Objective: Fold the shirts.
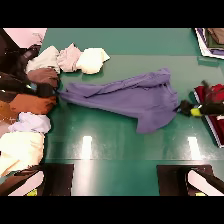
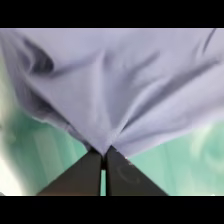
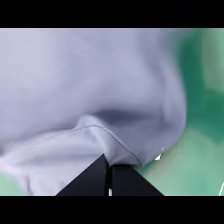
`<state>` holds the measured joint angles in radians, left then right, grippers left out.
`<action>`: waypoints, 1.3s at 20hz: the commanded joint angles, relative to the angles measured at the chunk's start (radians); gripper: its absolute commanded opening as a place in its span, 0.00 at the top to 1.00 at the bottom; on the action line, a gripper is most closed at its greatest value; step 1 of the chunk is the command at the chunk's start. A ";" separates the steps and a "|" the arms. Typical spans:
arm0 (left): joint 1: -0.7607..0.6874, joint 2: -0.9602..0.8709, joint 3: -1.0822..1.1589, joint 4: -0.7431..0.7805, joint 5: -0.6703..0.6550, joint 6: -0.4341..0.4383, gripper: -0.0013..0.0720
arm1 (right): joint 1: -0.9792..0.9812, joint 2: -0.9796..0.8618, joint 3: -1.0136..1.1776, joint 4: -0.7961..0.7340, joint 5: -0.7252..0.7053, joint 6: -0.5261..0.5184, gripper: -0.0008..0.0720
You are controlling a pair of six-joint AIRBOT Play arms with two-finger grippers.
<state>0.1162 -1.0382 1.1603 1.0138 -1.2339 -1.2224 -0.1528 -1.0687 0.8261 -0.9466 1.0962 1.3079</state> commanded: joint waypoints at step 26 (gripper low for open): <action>0.001 0.108 0.357 -0.092 -0.060 -0.165 0.95 | 0.061 -0.116 1.032 -0.180 0.406 0.090 0.97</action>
<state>0.1165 -0.8894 1.7584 0.8757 -1.2701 -1.3838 -0.1226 -1.0603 1.9633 -1.1301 1.3872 1.3964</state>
